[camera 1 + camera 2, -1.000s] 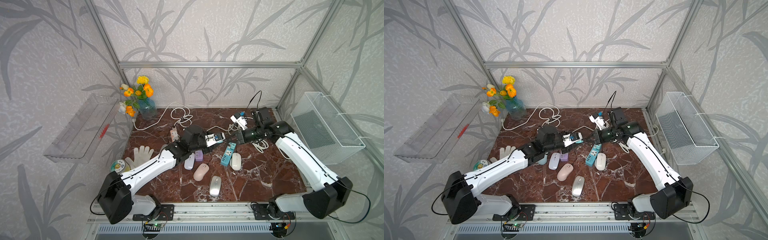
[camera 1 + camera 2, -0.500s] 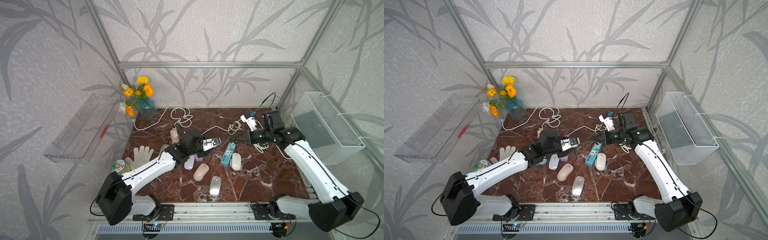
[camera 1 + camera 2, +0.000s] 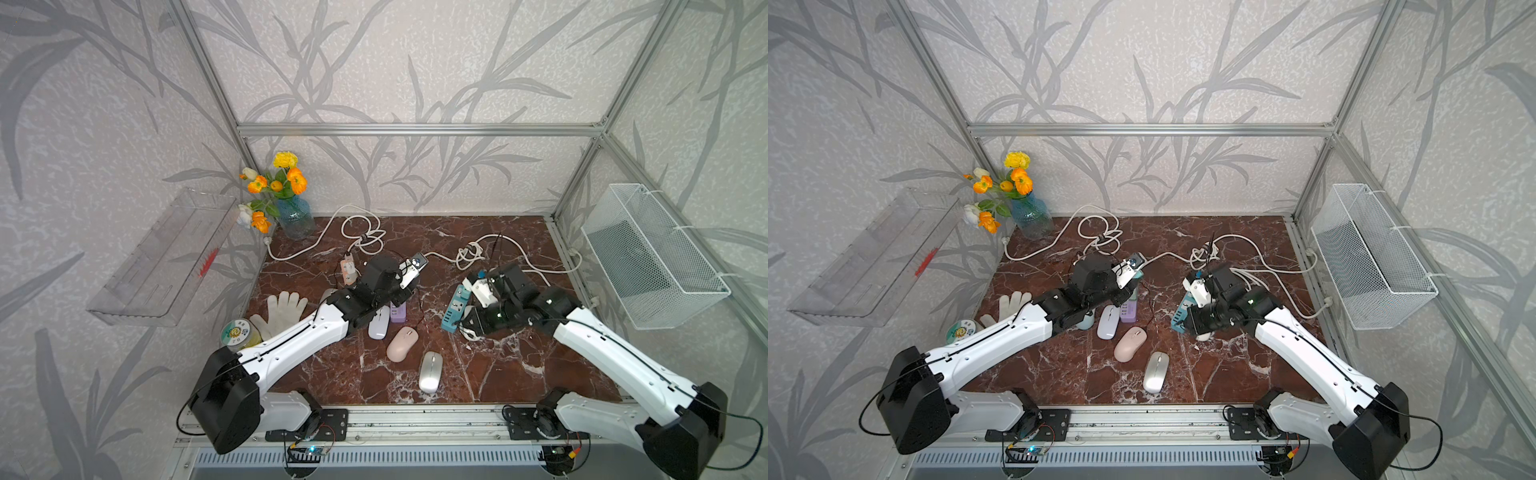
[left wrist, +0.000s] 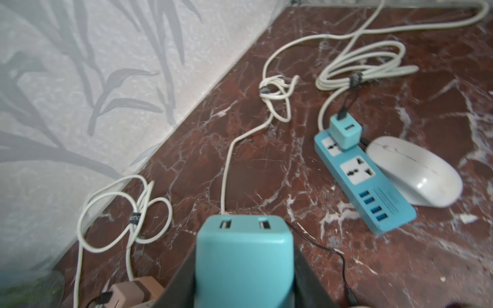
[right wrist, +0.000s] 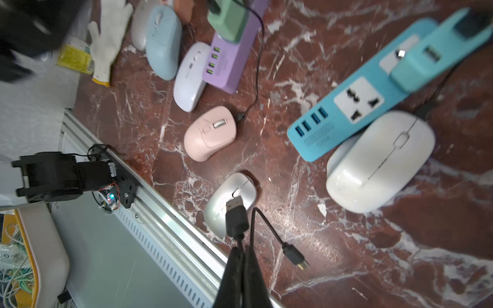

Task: Unplug the wireless mouse
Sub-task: Place the power cord at the center of the board.

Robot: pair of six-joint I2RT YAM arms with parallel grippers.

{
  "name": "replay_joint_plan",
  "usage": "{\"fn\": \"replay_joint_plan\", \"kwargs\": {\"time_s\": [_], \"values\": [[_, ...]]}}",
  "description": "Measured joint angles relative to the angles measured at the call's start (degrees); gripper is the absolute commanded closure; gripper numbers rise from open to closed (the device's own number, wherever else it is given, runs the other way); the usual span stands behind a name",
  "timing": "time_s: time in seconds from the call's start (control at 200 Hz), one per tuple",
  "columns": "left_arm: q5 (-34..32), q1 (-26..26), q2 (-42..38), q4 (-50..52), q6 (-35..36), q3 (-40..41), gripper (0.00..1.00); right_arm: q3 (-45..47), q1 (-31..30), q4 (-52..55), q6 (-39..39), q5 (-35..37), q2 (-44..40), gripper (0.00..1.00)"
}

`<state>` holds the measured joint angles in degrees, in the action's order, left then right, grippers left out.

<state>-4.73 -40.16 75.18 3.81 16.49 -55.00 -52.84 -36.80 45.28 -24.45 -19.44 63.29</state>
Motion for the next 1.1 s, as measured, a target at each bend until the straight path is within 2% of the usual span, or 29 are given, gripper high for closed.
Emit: {"fn": "replay_joint_plan", "kwargs": {"time_s": [0.125,0.23,0.51,0.625,0.74,0.87,0.935,1.04,1.1], "values": [[-4.22,0.00,0.07,-0.46,-7.32,-0.81,1.00,9.27,-4.98,-6.03,-9.77,-0.07,-2.19,1.00],[-5.42,0.09,0.76,1.55,-12.92,-2.56,1.00,14.80,-6.34,-13.00,-15.85,-2.19,-0.57,1.00],[-2.23,-0.11,2.10,10.78,-24.61,-6.88,1.00,18.10,-4.98,-22.32,-24.41,-4.02,5.25,1.00],[-1.51,-2.08,2.01,15.96,-29.68,-6.88,1.00,18.10,-4.31,-20.94,-25.53,-2.97,6.47,0.90],[-2.95,-8.59,1.42,22.01,-34.95,-6.88,1.00,18.10,-3.78,-20.52,-26.23,-2.67,7.28,0.75],[-1.95,-15.26,0.28,27.02,-42.93,-5.90,1.00,18.08,-3.69,-19.26,-25.05,-2.27,8.39,0.63],[-1.27,-17.44,-0.37,28.72,-47.43,-4.15,1.00,17.81,-3.63,-17.55,-23.58,-1.33,7.19,0.59],[0.31,-20.35,-0.15,30.95,-54.21,-1.09,1.00,16.28,-3.52,-14.27,-20.92,1.27,3.13,0.46],[1.49,-21.64,0.52,31.52,-57.31,0.70,1.00,14.93,-3.52,-12.28,-18.88,3.43,-0.24,0.44]]}}
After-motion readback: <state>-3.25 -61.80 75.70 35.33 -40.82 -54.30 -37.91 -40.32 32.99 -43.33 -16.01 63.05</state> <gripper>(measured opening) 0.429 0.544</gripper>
